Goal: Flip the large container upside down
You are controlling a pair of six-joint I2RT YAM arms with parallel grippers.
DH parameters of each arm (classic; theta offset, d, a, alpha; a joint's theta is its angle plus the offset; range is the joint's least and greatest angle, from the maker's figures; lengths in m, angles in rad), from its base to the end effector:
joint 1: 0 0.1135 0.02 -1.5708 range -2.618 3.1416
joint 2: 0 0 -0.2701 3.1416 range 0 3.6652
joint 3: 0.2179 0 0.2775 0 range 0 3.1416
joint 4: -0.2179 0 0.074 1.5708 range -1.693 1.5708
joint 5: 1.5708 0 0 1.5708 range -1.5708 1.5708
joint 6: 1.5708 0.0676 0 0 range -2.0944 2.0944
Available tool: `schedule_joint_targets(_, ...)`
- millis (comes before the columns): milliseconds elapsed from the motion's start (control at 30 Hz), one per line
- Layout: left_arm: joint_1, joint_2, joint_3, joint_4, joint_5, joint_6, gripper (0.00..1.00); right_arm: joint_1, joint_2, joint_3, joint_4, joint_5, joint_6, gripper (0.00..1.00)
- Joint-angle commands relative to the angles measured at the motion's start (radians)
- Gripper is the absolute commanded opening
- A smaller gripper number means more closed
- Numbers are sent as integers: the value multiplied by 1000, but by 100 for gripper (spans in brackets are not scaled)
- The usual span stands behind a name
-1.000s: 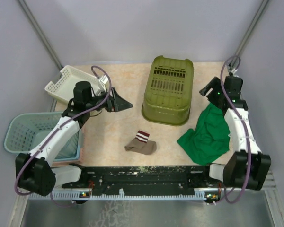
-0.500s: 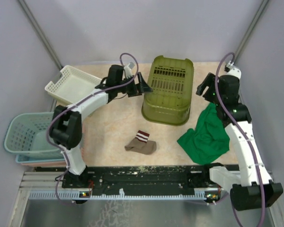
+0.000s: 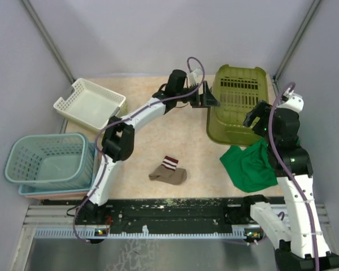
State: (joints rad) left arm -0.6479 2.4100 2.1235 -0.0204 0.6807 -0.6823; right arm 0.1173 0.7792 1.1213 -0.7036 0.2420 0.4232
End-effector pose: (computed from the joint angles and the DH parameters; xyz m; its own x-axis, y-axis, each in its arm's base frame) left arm 0.4674 -0.4072 0.2367 -0.7843 -0.0209 -0.6200 0.5834 0.3149 -0.7487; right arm 0.1941 0.0066 0.4013 -0.2755 0.3690 -0.8877 0.2436 0.9200 0.3069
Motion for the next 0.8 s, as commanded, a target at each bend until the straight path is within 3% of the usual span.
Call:
schedule_joint_targets(0, 62, -217, -95, 16, -7, 79, 99, 3, -7, -35, 39, 10, -49, 78)
schedule_joint_targets(267, 160, -664, -451, -227, -234, 298, 99, 35, 144, -45, 178, -188, -21, 78)
schedule_joint_targets(467, 161, -963, -610, -322, -386, 350, 99, 273, 403, 77, 262, -61, -31, 79)
schedule_joint_targets(633, 165, -1132, -706, -409, -552, 364, 99, 366, 735, 325, 224, -14, -37, 81)
schedule_joint_targets(767, 186, -1217, -782, -461, -630, 350, 99, 369, 943, 464, 206, 46, -24, 84)
